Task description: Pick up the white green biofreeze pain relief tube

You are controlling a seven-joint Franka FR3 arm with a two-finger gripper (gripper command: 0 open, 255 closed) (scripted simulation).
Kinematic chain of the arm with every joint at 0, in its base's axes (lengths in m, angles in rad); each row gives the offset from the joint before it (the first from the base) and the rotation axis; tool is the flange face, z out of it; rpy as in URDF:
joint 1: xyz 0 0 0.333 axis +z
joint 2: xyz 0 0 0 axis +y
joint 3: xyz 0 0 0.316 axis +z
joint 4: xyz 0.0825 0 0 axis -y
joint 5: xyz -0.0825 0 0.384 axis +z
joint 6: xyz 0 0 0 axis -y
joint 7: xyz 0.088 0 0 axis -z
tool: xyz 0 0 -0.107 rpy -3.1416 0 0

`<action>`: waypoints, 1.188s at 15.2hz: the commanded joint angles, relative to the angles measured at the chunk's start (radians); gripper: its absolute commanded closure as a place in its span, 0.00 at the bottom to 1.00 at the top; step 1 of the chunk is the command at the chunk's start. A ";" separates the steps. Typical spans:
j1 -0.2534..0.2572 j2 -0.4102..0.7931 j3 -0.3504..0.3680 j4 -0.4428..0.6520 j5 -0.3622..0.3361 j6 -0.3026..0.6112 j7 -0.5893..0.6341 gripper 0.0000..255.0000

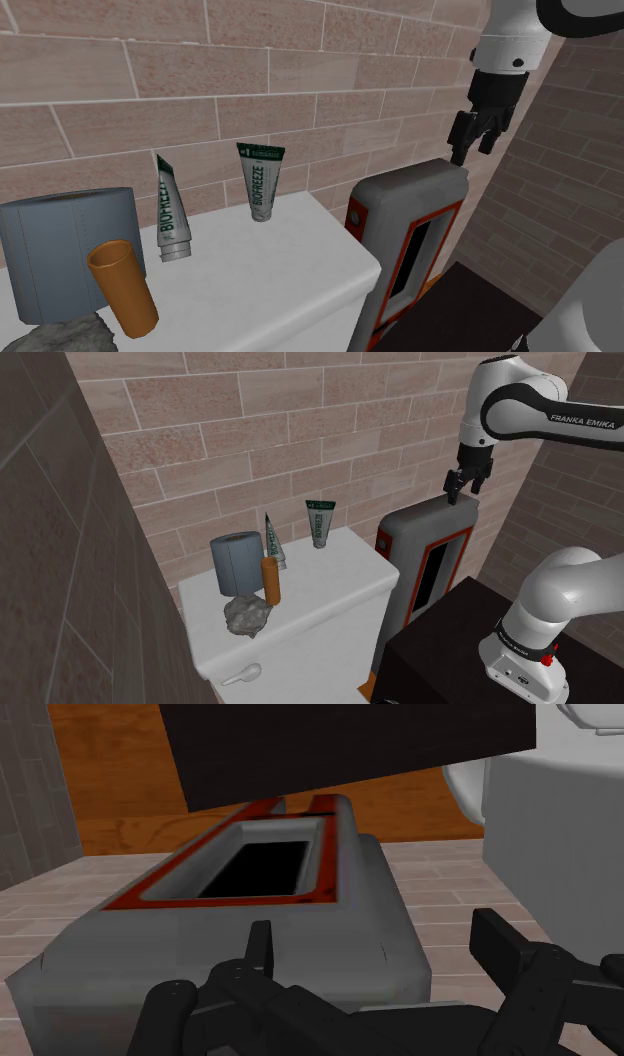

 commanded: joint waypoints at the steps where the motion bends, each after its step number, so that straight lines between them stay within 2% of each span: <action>1: 0.000 0.000 0.000 0.000 0.000 0.000 0.000 0.00; 10: 0.044 0.078 0.221 0.030 0.082 0.186 0.234 0.00; 18: 0.029 0.224 0.433 0.137 0.063 0.335 0.453 0.00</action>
